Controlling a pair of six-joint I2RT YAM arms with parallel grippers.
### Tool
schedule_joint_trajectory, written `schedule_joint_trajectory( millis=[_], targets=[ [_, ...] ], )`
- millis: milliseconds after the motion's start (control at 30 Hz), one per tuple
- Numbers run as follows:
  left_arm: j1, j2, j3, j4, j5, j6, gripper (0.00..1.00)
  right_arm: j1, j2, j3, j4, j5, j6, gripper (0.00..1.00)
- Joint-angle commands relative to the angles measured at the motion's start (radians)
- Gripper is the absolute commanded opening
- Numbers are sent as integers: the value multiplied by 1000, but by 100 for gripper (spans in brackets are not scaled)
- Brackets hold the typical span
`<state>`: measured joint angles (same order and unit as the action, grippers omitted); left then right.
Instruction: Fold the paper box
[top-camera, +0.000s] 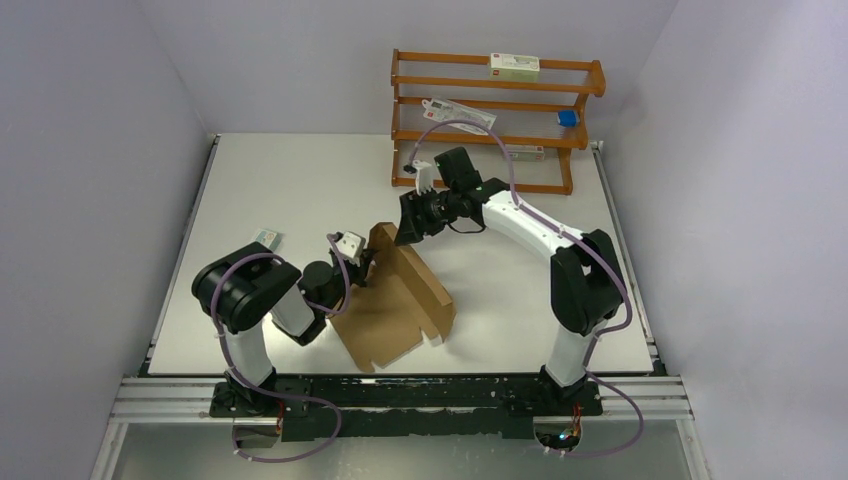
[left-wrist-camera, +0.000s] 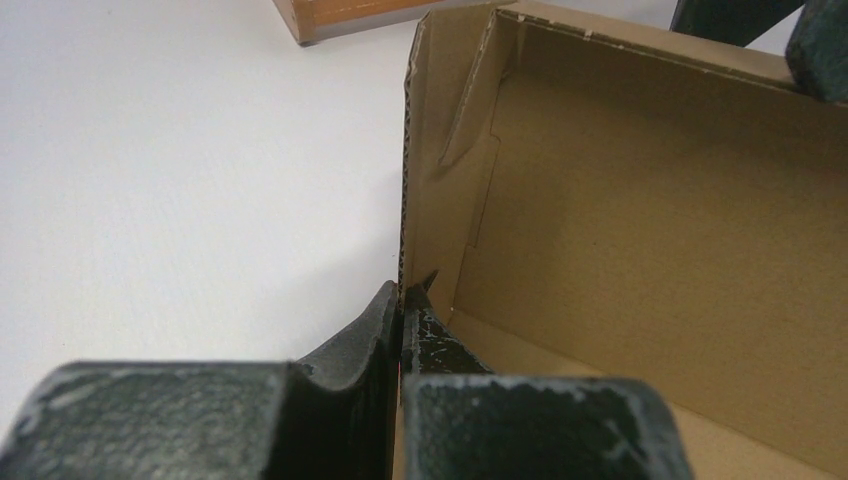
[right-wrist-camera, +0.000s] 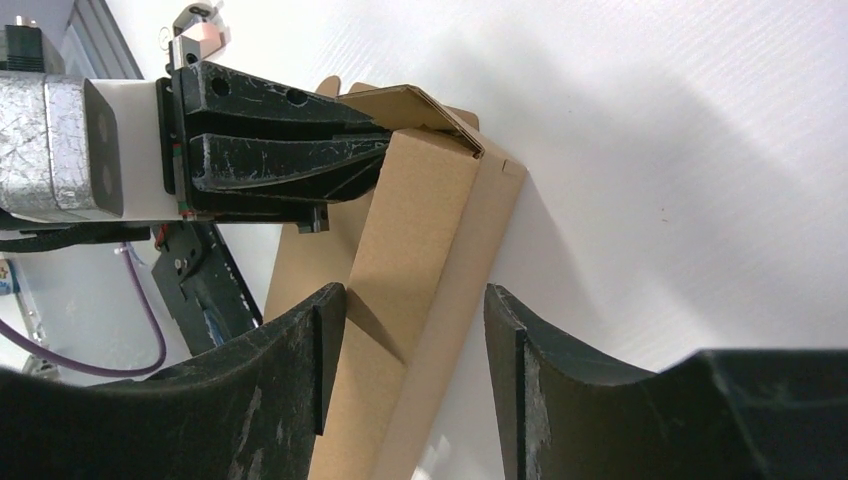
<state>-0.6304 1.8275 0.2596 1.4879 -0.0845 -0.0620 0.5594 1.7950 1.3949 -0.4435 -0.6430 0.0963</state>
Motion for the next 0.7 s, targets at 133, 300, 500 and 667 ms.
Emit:
schedule_joint_trajectory(
  millis=[133, 300, 500, 667],
  targets=[
    [-15, -9, -7, 80, -23, 7, 5, 32, 53, 50, -77, 21, -11, 57],
    [-17, -9, -5, 77, -30, 7, 5, 46, 58, 68, -94, 30, -15, 58],
    [-19, -8, -2, 71, -47, 2, 5, 66, 77, 103, -135, 88, -22, 58],
    [-25, -14, -6, 70, -75, 2, 5, 99, 116, 158, -204, 225, -45, 58]
  ],
)
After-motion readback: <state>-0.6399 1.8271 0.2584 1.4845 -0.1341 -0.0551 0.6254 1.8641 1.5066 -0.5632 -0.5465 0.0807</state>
